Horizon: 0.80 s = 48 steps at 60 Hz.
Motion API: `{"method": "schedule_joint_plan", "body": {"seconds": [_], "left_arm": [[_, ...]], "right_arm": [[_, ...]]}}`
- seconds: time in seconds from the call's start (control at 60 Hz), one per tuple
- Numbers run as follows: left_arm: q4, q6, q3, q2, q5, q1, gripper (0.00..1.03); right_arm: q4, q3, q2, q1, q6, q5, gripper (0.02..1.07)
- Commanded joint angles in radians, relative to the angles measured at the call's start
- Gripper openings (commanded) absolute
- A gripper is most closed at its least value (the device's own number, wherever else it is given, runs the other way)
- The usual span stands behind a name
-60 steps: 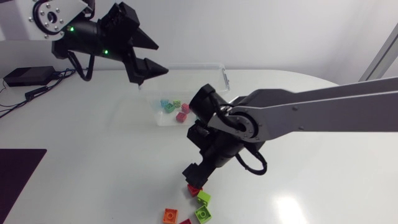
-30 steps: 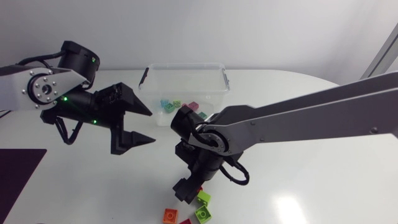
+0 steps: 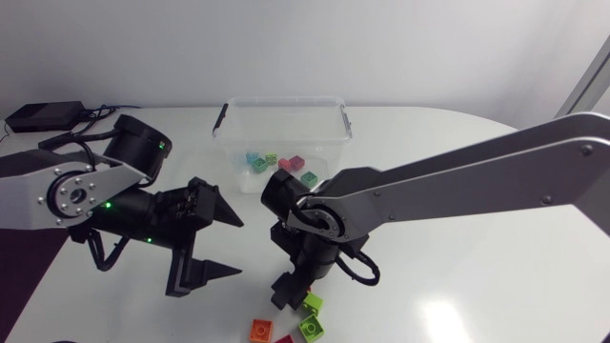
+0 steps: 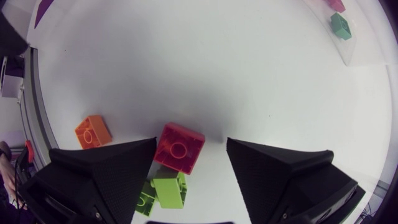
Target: Place the duplo bricks in the container
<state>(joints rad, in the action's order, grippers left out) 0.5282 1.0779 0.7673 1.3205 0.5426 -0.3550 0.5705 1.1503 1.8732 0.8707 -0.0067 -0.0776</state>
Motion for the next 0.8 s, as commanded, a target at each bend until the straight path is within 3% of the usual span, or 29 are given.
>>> {"method": "schedule_joint_plan", "body": {"seconds": [0.0, 0.05, 0.117, 0.3, 0.783], "left_arm": [[0.007, 0.016, -0.042, -0.018, 0.0, -0.027, 0.98], [0.007, 0.016, -0.054, -0.02, -0.006, -0.035, 0.98], [0.007, 0.016, -0.06, -0.021, -0.007, -0.041, 0.98], [0.01, 0.016, -0.089, -0.026, -0.023, -0.073, 0.97], [0.01, -0.024, -0.172, 0.028, -0.078, -0.272, 0.96]], "right_arm": [[-0.003, 0.011, 0.03, -0.006, 0.011, 0.001, 0.6], [-0.008, 0.012, 0.03, -0.009, 0.005, -0.005, 0.42], [-0.02, 0.006, 0.03, -0.004, -0.001, -0.008, 0.31], [-0.047, -0.014, 0.003, -0.022, -0.021, -0.004, 0.27], [-0.017, 0.045, -0.276, -0.182, -0.098, 0.11, 0.27]]}}
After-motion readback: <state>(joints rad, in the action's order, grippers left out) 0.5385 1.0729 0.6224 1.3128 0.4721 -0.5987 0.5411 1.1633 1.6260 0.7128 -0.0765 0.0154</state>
